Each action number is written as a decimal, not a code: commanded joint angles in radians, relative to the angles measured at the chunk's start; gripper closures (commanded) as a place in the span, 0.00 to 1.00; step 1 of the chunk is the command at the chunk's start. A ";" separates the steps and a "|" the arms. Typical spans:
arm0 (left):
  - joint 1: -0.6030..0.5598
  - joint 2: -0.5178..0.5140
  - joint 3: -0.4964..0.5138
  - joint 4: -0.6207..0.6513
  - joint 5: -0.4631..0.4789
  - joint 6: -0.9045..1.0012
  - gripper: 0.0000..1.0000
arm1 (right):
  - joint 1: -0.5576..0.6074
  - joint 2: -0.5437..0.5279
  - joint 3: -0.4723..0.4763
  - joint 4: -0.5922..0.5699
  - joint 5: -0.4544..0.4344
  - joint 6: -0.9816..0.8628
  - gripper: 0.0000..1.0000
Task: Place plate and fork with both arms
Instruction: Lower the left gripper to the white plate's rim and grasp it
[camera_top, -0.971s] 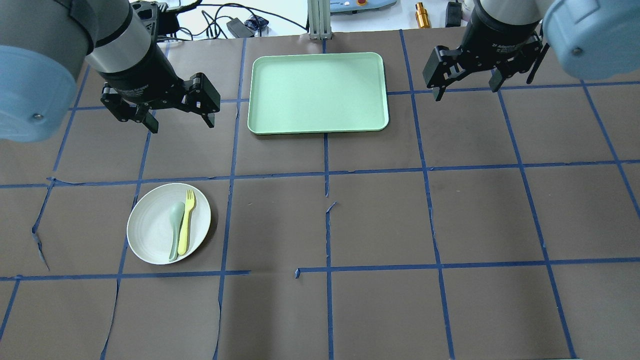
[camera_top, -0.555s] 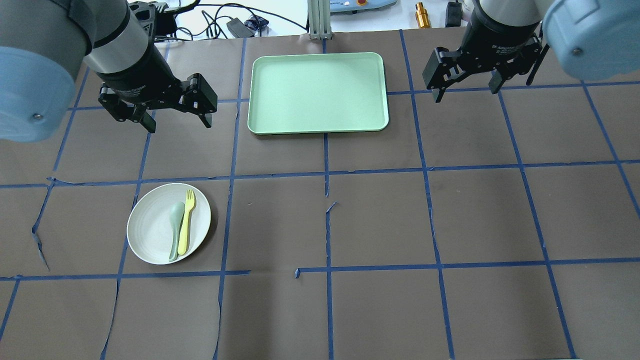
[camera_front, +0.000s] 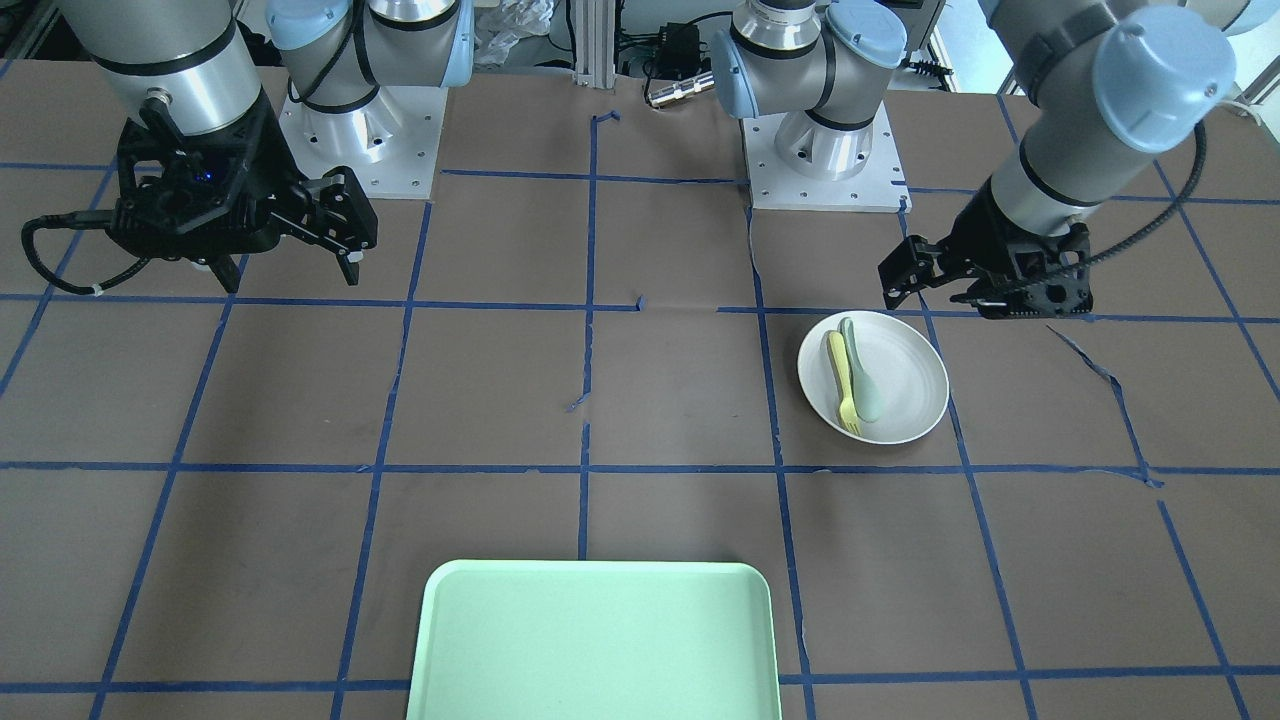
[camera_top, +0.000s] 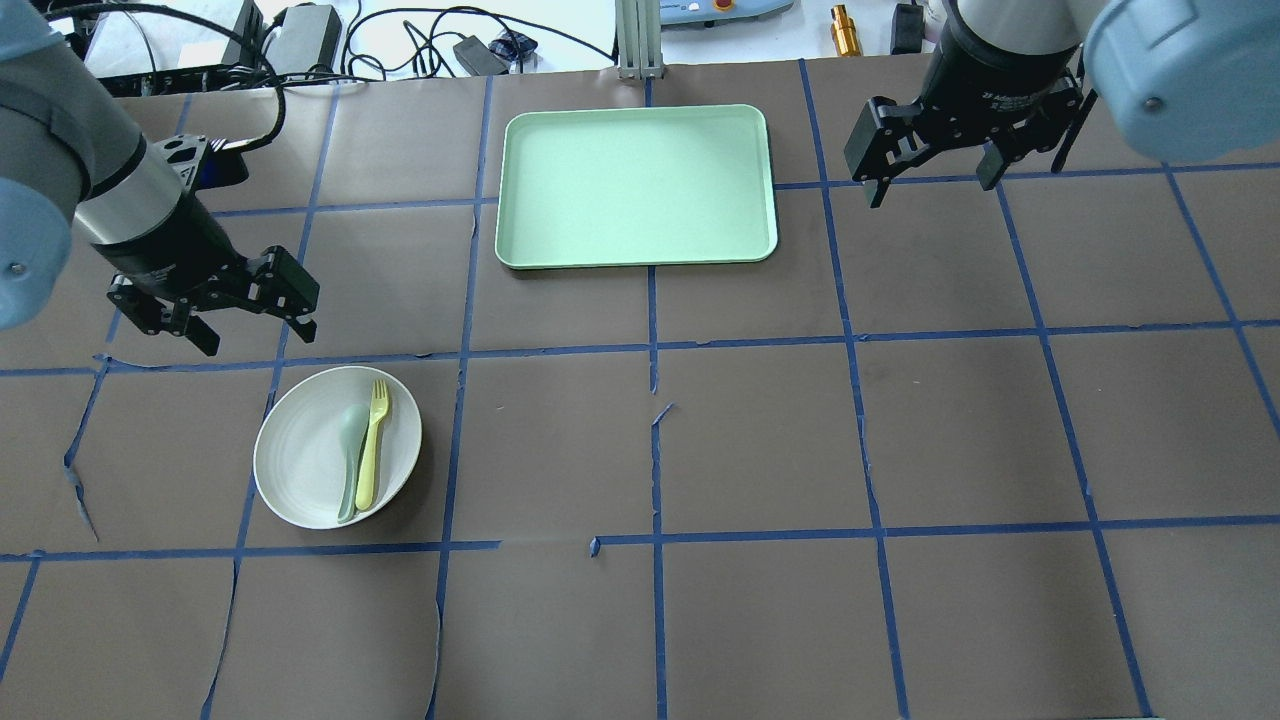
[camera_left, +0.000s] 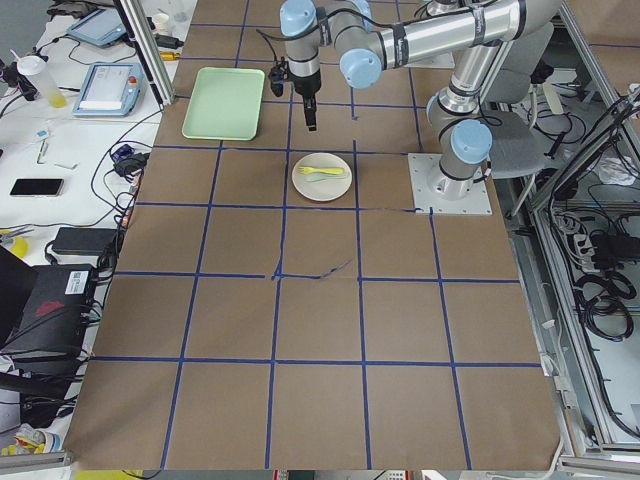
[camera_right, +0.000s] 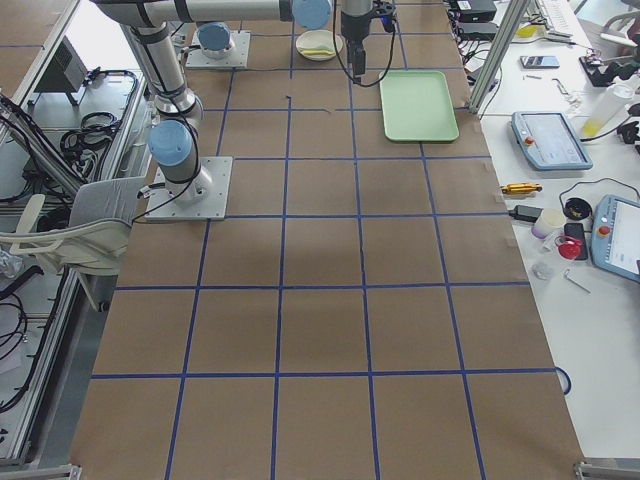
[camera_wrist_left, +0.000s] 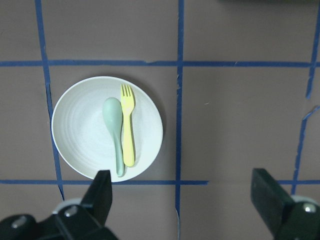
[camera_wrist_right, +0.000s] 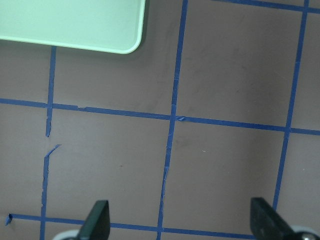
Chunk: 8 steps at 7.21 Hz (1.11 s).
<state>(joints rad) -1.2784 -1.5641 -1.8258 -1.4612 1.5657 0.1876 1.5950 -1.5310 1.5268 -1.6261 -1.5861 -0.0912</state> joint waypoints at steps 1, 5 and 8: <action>0.126 -0.036 -0.129 0.172 0.004 0.122 0.00 | 0.000 0.000 0.001 0.000 0.002 0.001 0.00; 0.189 -0.129 -0.348 0.432 0.020 0.148 0.16 | 0.000 0.000 0.001 0.000 0.000 -0.001 0.00; 0.214 -0.192 -0.352 0.478 0.054 0.158 0.34 | 0.000 0.000 0.001 0.000 0.002 0.001 0.00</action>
<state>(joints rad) -1.0739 -1.7294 -2.1766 -1.0059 1.6087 0.3434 1.5954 -1.5309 1.5278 -1.6260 -1.5858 -0.0907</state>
